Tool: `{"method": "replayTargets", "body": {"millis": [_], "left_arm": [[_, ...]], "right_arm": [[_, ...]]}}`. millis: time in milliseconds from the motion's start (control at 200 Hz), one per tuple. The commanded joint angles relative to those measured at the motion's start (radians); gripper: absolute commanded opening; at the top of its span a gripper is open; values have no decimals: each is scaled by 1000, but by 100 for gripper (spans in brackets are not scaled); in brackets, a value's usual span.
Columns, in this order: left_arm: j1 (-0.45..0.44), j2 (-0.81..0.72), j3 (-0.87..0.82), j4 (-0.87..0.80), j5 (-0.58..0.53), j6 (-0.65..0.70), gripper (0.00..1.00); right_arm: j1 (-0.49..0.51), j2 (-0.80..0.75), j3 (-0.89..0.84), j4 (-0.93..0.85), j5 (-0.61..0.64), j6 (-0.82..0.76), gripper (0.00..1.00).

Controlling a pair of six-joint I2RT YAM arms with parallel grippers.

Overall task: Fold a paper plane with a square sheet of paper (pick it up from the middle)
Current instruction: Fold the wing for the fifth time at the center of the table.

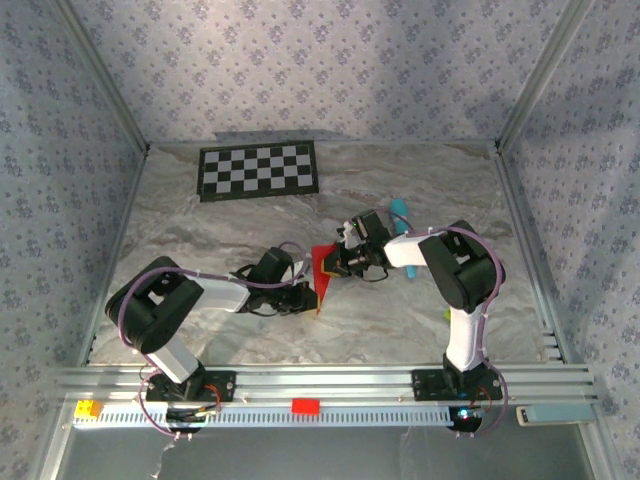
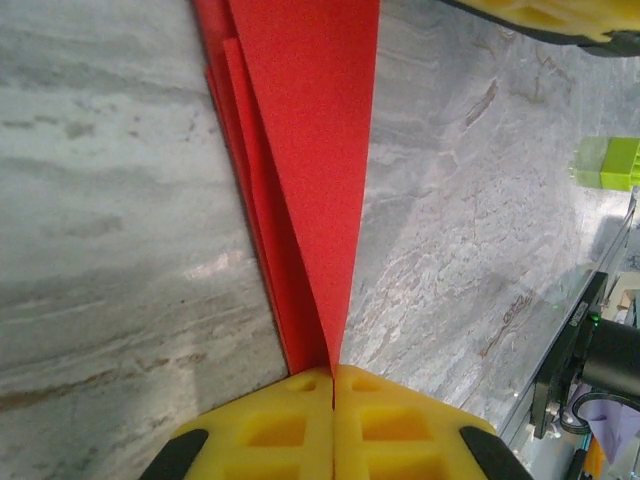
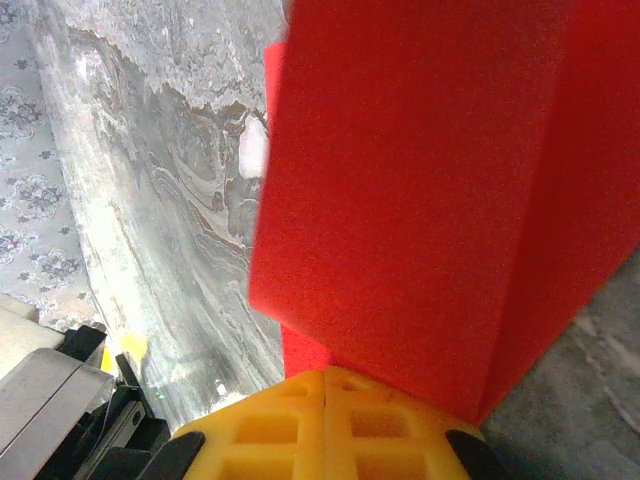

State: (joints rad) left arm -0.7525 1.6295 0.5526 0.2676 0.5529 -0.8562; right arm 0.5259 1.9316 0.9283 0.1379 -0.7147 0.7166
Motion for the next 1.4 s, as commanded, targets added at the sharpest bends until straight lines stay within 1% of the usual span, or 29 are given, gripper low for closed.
{"method": "replayTargets", "body": {"millis": [0, 25, 145, 200, 305, 335, 410, 545, 600, 705, 730, 775, 790, 985, 1030, 1079, 1159, 1224, 1299, 1394], "left_arm": [[-10, 11, -27, -165, 52, 25, 3], [-10, 11, -28, -167, 53, 27, 0], [-10, 9, -34, -173, 53, 31, 0], [-10, 5, -36, -177, 52, 31, 10], [-10, -1, -36, -184, 61, 35, 10], [-10, -4, -36, -190, 59, 38, 9], [-11, -6, -36, -197, 56, 41, 0], [-10, -5, -33, -217, 54, 47, 0], [-10, -11, -37, -219, 52, 48, 12], [-10, -19, -36, -222, 62, 54, 13], [-10, -20, -36, -223, 65, 55, 12], [-10, -21, -35, -222, 70, 59, 2], [-11, -22, -35, -222, 71, 60, 0], [-10, -57, -37, -234, 49, 58, 0], [-10, -77, -35, -238, 48, 59, 3], [-11, -106, -30, -246, 44, 61, 10], [-10, -157, -19, -269, 19, 63, 17], [-8, -203, -7, -289, -18, 58, 17], [-5, -246, 4, -269, -45, 40, 17], [7, -245, 46, -235, -66, 24, 14]], "right_arm": [[3, 50, -17, -110, 127, -16, 2], [3, 50, -17, -110, 128, -17, 2], [3, 51, -19, -112, 132, -18, 2], [3, 52, -18, -112, 132, -18, 2], [3, 52, -18, -114, 132, -18, 2], [3, 52, -19, -114, 133, -19, 2], [3, 52, -19, -114, 132, -19, 2], [3, 53, -19, -115, 133, -19, 2], [3, 53, -19, -116, 134, -19, 2], [5, 53, -20, -114, 133, -19, 2], [4, 53, -20, -114, 134, -19, 2], [3, 53, -21, -114, 133, -19, 2], [5, 53, -20, -113, 134, -18, 2], [5, 52, -20, -114, 134, -20, 2], [4, 52, -19, -113, 134, -19, 2], [4, 52, -20, -114, 133, -19, 2], [5, 52, -19, -113, 130, -16, 2], [5, 50, -16, -113, 130, -14, 2], [5, 49, -19, -112, 130, -12, 2], [5, 49, -16, -110, 129, -11, 2]]}}
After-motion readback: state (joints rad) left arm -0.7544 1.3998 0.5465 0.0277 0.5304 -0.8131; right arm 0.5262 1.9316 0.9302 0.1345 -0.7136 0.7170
